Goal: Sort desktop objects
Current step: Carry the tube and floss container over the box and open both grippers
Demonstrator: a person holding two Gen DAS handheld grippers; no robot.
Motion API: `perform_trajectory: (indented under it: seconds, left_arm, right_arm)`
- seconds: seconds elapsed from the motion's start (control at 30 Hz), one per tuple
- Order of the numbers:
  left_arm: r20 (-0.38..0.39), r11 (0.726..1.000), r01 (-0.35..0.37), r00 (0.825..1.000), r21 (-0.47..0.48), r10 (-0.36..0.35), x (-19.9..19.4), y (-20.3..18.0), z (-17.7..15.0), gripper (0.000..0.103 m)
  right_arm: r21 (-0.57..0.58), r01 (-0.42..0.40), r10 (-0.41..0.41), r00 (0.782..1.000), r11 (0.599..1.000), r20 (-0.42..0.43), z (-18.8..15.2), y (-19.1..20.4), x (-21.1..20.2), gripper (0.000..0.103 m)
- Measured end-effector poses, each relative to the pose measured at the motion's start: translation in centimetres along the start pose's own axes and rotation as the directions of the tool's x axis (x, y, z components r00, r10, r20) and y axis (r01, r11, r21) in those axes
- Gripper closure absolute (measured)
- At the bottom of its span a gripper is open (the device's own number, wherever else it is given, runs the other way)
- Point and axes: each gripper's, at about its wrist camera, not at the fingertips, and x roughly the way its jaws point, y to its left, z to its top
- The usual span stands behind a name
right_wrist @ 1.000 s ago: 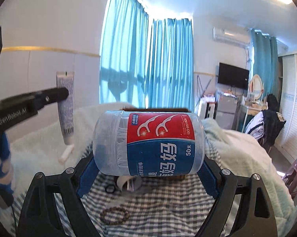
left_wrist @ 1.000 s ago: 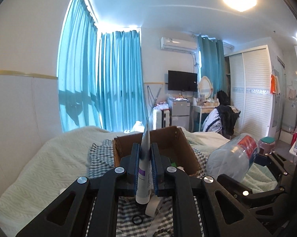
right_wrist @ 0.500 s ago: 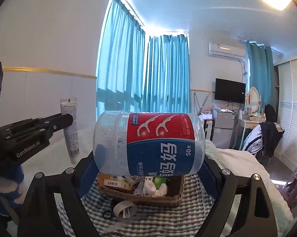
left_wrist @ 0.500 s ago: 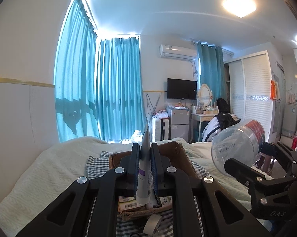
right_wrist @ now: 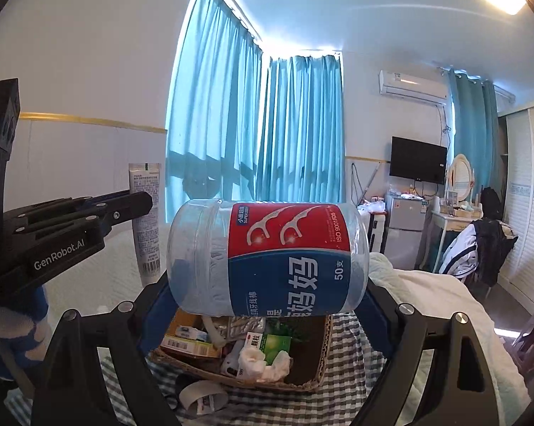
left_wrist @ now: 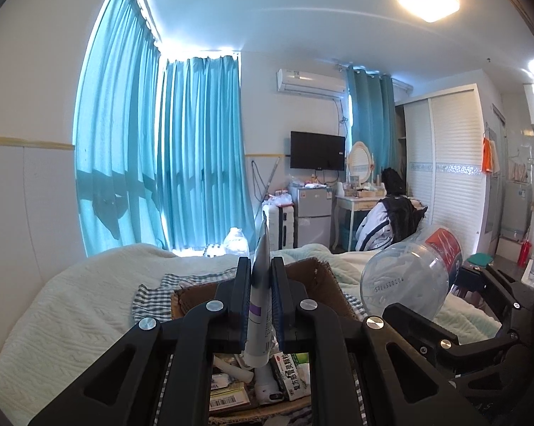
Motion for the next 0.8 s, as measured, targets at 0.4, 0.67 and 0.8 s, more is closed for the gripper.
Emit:
perform_trajectory:
  seconds: [0.4,0.67,0.8]
  left_arm:
    - [-0.156,0.999,0.008,0.988,-0.037,-0.013,9.1,1.6,-6.1,0.092]
    - [-0.26,0.996,-0.011,0.966,-0.084,-0.011,13.6,3.3,-9.3,0.092]
    - [-0.286,0.994,-0.028,0.958,-0.108,-0.005,14.0,4.1,-10.3,0.09]
  right_arm:
    - [-0.027,-0.04,0.036,0.992,0.999,-0.121,-3.4,-1.8,9.3,0.015]
    - [-0.024,-0.069,0.063,0.978,0.997,-0.2,-6.4,-1.1,14.8,0.015]
    - [-0.016,-0.053,0.048,0.972,0.998,-0.231,-7.8,-1.1,16.2,0.015]
